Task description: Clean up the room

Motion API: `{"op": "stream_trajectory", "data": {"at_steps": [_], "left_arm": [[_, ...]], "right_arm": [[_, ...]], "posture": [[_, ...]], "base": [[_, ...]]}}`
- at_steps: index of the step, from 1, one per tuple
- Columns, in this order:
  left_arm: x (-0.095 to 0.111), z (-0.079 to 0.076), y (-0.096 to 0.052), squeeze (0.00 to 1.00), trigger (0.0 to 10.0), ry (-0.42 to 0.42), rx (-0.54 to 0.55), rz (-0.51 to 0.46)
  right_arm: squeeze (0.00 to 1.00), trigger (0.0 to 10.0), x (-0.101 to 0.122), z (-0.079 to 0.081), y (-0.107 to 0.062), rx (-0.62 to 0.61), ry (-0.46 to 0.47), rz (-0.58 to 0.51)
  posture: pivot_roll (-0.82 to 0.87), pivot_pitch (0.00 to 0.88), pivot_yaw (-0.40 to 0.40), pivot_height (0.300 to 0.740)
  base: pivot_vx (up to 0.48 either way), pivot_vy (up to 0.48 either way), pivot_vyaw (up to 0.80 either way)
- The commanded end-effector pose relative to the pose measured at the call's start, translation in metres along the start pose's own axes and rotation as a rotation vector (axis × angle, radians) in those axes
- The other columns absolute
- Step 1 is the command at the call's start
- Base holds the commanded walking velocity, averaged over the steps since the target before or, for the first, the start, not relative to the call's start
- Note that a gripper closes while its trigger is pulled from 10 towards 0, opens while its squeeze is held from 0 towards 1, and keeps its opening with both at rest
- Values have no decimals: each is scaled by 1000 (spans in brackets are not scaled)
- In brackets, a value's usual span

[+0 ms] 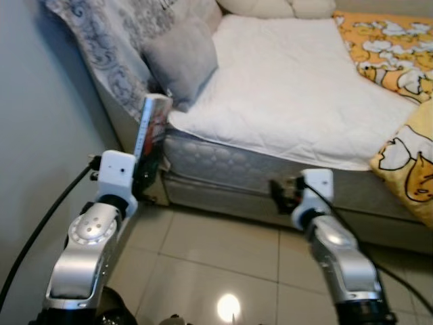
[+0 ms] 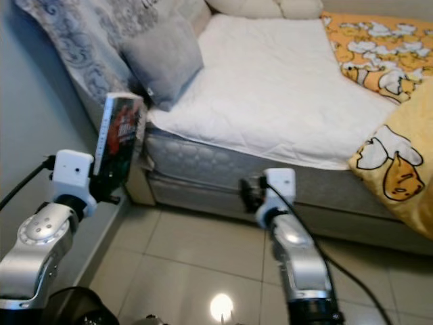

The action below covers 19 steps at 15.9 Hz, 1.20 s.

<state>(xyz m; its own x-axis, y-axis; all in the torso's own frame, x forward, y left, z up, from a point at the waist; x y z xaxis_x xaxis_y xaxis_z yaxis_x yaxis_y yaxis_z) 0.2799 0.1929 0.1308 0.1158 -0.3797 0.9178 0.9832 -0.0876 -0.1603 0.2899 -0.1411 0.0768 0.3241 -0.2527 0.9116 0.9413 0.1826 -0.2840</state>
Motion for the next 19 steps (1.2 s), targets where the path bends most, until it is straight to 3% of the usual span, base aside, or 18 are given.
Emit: {"op": "stream_trajectory", "data": {"at_steps": [1, 3, 19], "left_arm": [[10, 5, 1, 0, 10000, 0, 21, -43], [10, 5, 1, 0, 10000, 3, 21, -42], [10, 6, 5, 0, 10000, -8, 25, -37]], "right_arm": [[0, 10000, 7, -4, 0, -9, 4, -21], [0, 10000, 8, -6, 0, -14, 1, -23], [0, 10000, 13, -4, 4, 1, -11, -34]], "posture": [[37, 0, 37, 740], [36, 0, 37, 740], [25, 0, 45, 740]], "base": [[330, 0, -800], [332, 0, -800], [352, 0, 0]]}}
Point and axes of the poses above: a point about 5 cm out from each wrist's last joint towards the gripper, its own y axis pointing out of the wrist towards the gripper, its own x axis along the axis of the wrist's last joint, z = x × y, the point moved 1 cm from there along y, pointing out of the wrist towards the gripper, and after that the axes turned 11 degrees about y, right-handed, at the moved point
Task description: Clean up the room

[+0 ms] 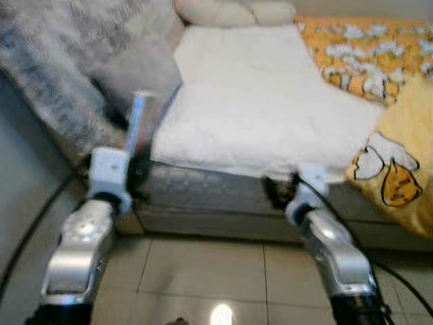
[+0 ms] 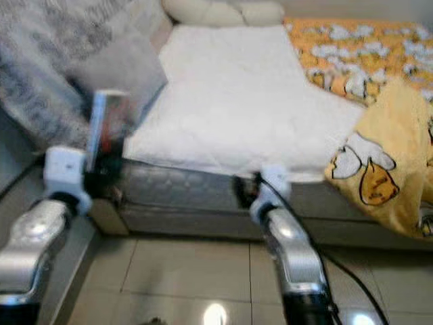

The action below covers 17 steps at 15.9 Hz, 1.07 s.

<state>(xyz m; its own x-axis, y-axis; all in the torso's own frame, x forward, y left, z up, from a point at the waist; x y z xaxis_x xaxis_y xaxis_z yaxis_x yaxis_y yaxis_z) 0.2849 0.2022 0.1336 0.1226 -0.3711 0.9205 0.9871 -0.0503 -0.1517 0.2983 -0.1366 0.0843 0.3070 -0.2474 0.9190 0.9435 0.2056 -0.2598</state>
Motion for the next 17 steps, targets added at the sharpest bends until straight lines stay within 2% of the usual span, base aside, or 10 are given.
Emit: {"op": "stream_trajectory", "data": {"at_steps": [1, 7, 9, 13, 14, 17], "left_arm": [[10, -5, 1, 0, 10000, 0, -15, -42], [9, -4, 1, 0, 10000, -9, -11, -40], [9, -5, 0, 0, 10000, -8, -13, -38], [7, -4, -1, 0, 10000, -6, -14, -37], [7, -4, -2, 0, 10000, -4, -17, -38], [7, -5, -2, 0, 10000, -4, -21, -40]], "right_arm": [[0, 10000, 5, -9, -3, -27, -3, -18], [0, 10000, 4, -5, -3, -6, -6, -18], [0, 10000, 3, -3, -4, 22, -64, -2], [0, 10000, -1, 1, -4, 42, -67, 5], [0, 10000, -2, 1, -4, 27, -33, -9], [0, 10000, -1, -1, -4, 29, -36, -10]], "posture": [[26, 0, 43, 740], [29, 0, 41, 740], [30, 0, 41, 740], [33, 0, 42, 740], [31, 0, 44, 740], [31, 0, 45, 740]], "base": [[379, 0, 0], [381, 0, 0], [392, 0, 0], [391, 0, 800], [398, 0, 0], [390, 0, 0]]}}
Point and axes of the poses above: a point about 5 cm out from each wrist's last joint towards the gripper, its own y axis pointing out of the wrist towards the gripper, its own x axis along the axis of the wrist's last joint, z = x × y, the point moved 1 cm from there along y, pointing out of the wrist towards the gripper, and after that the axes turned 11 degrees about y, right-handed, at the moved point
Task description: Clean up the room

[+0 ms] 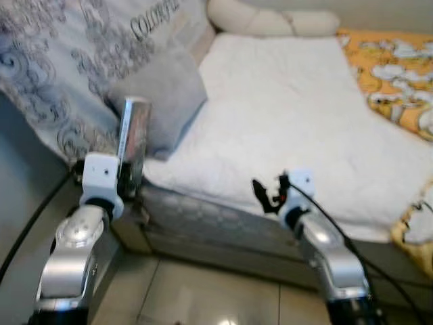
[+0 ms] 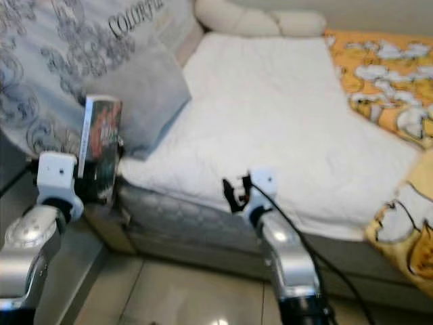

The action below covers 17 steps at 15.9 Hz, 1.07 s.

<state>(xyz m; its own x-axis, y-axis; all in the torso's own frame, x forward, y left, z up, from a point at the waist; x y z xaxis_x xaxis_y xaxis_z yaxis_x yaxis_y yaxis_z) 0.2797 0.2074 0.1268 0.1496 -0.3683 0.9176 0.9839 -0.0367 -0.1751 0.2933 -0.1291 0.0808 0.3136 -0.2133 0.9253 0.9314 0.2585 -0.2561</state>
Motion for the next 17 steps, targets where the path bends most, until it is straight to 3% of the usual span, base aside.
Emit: {"op": "stream_trajectory", "data": {"at_steps": [1, 10, 13, 17], "left_arm": [[15, -7, 2, 0, 10000, 2, -28, -67], [14, -7, 6, 0, 10000, -26, -27, -66], [11, -6, 6, 0, 10000, -51, -19, -58], [11, -4, 7, 0, 10000, -52, -17, -57]], "right_arm": [[0, 10000, 5, -7, -2, -23, -4, -22], [0, 10000, 7, -5, 2, -13, 0, -23], [0, 10000, 10, -5, 3, -9, -11, -27], [0, 10000, 11, -6, 3, -13, -15, -31]], "posture": [[29, 0, 46, 740], [29, 0, 46, 740], [27, 0, 44, 740], [30, 0, 43, 740]], "base": [[394, 0, 0], [392, 0, 0], [390, 0, -788], [392, 0, 0]]}}
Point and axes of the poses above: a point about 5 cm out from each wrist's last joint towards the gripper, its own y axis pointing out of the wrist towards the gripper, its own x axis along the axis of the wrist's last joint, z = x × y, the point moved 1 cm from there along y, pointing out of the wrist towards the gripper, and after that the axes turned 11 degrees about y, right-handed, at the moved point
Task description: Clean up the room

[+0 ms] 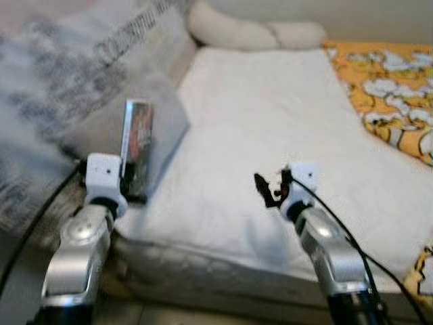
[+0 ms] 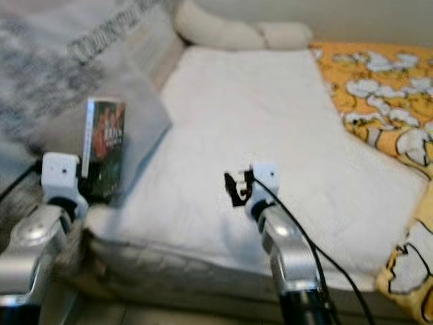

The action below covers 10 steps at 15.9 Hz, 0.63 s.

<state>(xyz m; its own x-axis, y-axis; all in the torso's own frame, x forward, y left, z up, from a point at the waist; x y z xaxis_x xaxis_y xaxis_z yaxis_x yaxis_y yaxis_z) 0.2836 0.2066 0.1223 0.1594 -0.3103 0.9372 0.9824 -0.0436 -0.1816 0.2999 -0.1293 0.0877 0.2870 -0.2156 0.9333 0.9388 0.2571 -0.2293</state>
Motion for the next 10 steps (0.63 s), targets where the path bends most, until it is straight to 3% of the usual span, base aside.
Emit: {"op": "stream_trajectory", "data": {"at_steps": [1, 3, 5, 8, 10], "left_arm": [[14, -3, 2, 0, 10000, 11, -11, -61], [14, -3, 2, 0, 10000, 12, -15, -60], [14, -3, 2, 0, 10000, 14, -19, -59], [14, -5, 2, 0, 10000, 22, -28, -59], [15, -9, 1, 0, 10000, 25, -45, -62]], "right_arm": [[0, 10000, 2, -7, -1, -19, -10, -3], [0, 10000, 1, -6, -1, -9, -1, 6], [0, 10000, 0, -5, -2, -3, -20, 5], [0, 10000, 0, -7, -2, -15, -16, 10], [0, 10000, 1, -9, -2, -19, -14, 9]], "posture": [[31, 0, 44, 740], [33, 0, 48, 740], [34, 0, 48, 740], [32, 0, 50, 740], [25, 0, 58, 740]], "base": [[394, 0, 0], [390, 0, 0], [390, 0, -800], [382, 0, 0], [0, 0, 0]]}}
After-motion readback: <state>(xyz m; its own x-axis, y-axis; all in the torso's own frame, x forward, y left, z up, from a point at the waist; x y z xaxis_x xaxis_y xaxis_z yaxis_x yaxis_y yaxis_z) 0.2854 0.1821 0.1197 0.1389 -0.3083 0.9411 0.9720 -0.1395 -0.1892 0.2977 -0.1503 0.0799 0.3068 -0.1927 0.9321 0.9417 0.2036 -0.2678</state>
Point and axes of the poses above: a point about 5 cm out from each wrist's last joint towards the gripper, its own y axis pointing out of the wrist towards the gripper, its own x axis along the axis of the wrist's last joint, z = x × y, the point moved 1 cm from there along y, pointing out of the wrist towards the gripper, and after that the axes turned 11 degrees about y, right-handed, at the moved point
